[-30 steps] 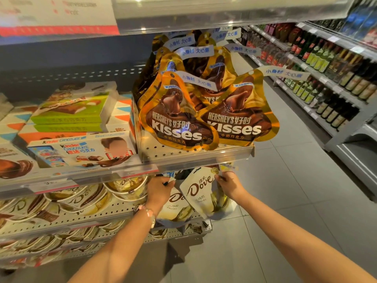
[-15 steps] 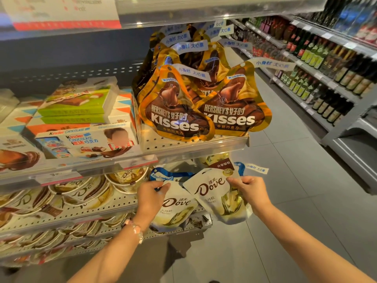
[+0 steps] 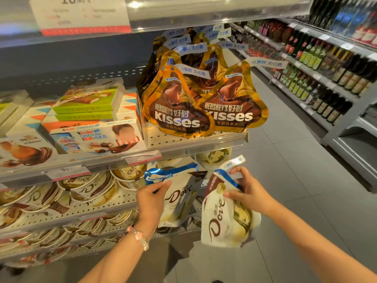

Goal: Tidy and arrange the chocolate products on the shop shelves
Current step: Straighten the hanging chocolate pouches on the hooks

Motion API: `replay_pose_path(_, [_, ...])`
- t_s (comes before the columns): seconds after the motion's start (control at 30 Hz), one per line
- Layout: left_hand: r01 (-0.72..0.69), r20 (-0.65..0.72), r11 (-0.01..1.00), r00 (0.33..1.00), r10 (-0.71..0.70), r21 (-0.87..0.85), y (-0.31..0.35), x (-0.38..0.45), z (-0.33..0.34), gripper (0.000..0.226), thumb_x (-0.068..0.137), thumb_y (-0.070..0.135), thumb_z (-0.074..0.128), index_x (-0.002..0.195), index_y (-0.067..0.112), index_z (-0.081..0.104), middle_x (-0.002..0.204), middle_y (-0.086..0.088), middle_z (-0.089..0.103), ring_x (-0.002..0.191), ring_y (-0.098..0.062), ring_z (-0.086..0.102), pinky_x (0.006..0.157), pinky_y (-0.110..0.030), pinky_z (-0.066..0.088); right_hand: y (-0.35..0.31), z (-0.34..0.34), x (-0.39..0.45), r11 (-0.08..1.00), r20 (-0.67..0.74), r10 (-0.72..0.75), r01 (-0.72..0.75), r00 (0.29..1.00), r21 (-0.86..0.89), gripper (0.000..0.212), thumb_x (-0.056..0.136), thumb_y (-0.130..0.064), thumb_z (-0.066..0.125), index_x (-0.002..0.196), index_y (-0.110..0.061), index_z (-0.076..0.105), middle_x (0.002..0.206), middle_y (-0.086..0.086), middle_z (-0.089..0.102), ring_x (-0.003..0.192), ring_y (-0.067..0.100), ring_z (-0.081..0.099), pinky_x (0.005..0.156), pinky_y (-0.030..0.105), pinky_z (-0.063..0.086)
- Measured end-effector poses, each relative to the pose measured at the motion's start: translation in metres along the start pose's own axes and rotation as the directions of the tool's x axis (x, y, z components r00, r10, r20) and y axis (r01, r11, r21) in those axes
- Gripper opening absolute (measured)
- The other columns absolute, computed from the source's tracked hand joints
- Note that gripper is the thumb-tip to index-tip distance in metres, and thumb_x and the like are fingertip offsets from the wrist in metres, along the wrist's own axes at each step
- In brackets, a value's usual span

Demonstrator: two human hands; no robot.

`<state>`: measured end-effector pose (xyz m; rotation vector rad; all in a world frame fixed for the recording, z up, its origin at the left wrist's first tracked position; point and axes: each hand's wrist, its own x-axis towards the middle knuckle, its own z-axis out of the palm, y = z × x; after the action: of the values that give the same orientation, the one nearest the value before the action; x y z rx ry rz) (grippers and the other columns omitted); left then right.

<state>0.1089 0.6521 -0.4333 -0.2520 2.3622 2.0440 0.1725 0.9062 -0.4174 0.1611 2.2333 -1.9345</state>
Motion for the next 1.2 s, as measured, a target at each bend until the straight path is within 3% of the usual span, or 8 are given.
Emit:
replay_pose_path(0.17, [-0.102,0.085,0.995,0.991,0.101,0.006,0.008,-0.007,0.004,0.021,0.076,0.009,0.073,0.068,0.028,0.075,0.073,-0.01,0.07,0.071,-0.02,0.06,0.078,-0.041,0.052,0.001,0.024,0.011,0.975,0.103,0.037,-0.014,0.994,-0.222,0.081,0.078,-0.017,0.074,0.139,-0.024,0.021,0.123,0.004,0.059,0.099,0.014,0.066,0.078,0.032,0.057])
replay_pose_path(0.27, [-0.144,0.135,0.989,0.981,0.14,0.019,0.011,-0.011,0.001,0.033,0.075,0.011,0.074,0.06,0.04,0.072,0.067,-0.003,0.068,0.068,-0.017,0.056,0.071,-0.037,0.051,-0.004,0.036,0.023,0.957,0.087,-0.016,0.041,0.996,-0.286,0.077,0.077,-0.019,0.074,0.137,-0.026,0.025,0.125,-0.01,0.049,0.096,-0.001,0.061,0.07,0.015,0.054])
replay_pose_path(0.37, [-0.164,0.142,0.986,0.976,0.163,-0.001,0.009,-0.013,-0.005,0.026,0.077,0.011,0.072,0.066,0.034,0.075,0.068,-0.003,0.071,0.068,-0.02,0.06,0.068,-0.038,0.052,-0.009,0.042,0.036,0.938,0.026,-0.028,0.035,0.999,-0.345,0.068,0.077,-0.021,0.075,0.133,-0.02,0.035,0.12,-0.009,0.048,0.096,0.002,0.055,0.066,0.008,0.05])
replay_pose_path(0.5, [-0.096,0.097,0.988,0.989,0.108,-0.123,0.003,-0.015,-0.009,0.012,0.079,0.006,0.069,0.075,0.015,0.076,0.078,-0.011,0.073,0.077,-0.024,0.068,0.073,-0.04,0.054,-0.007,0.046,0.045,0.908,-0.034,-0.041,0.023,0.999,-0.418,0.055,0.076,-0.024,0.076,0.118,-0.023,0.041,0.101,-0.004,0.06,0.086,0.007,0.061,0.07,0.019,0.055])
replay_pose_path(0.63, [-0.134,0.122,0.983,0.981,0.149,-0.127,0.007,-0.013,-0.012,0.014,0.077,0.011,0.07,0.075,0.023,0.077,0.08,-0.006,0.074,0.078,-0.02,0.068,0.074,-0.035,0.056,-0.007,0.053,0.051,0.902,0.079,-0.072,0.099,0.994,-0.421,0.046,0.077,-0.018,0.075,0.112,-0.021,0.047,0.106,-0.005,0.062,0.094,0.01,0.063,0.072,0.016,0.054])
replay_pose_path(0.9, [-0.202,0.125,0.978,0.97,0.207,-0.047,0.011,0.003,-0.017,0.016,0.077,0.006,0.07,0.079,0.021,0.075,0.078,0.008,0.074,0.076,-0.01,0.07,0.068,-0.02,0.054,-0.014,0.064,0.057,0.907,0.066,-0.184,0.195,0.981,-0.374,0.057,0.075,-0.019,0.077,0.114,-0.033,0.038,0.103,-0.028,0.047,0.084,-0.019,0.051,0.063,0.001,0.044])
replay_pose_path(1.1, [-0.177,0.16,0.984,0.971,0.178,-0.017,0.002,0.004,-0.018,0.021,0.076,0.003,0.071,0.075,0.023,0.074,0.077,0.011,0.072,0.069,0.001,0.067,0.066,-0.012,0.05,-0.011,0.063,0.066,0.847,0.165,-0.11,0.179,0.98,-0.501,0.044,0.076,-0.024,0.076,0.111,-0.025,0.05,0.113,-0.005,0.06,0.098,0.01,0.06,0.077,0.02,0.054])
replay_pose_path(1.2, [-0.161,0.216,0.987,0.964,0.155,0.011,-0.007,-0.002,-0.02,0.023,0.078,0.004,0.07,0.075,0.026,0.075,0.076,0.009,0.073,0.07,-0.002,0.068,0.065,-0.013,0.05,-0.01,0.066,0.069,0.754,0.219,-0.036,0.17,0.975,-0.634,0.039,0.077,-0.03,0.074,0.11,-0.014,0.061,0.101,-0.004,0.062,0.085,0.013,0.057,0.076,0.029,0.05])
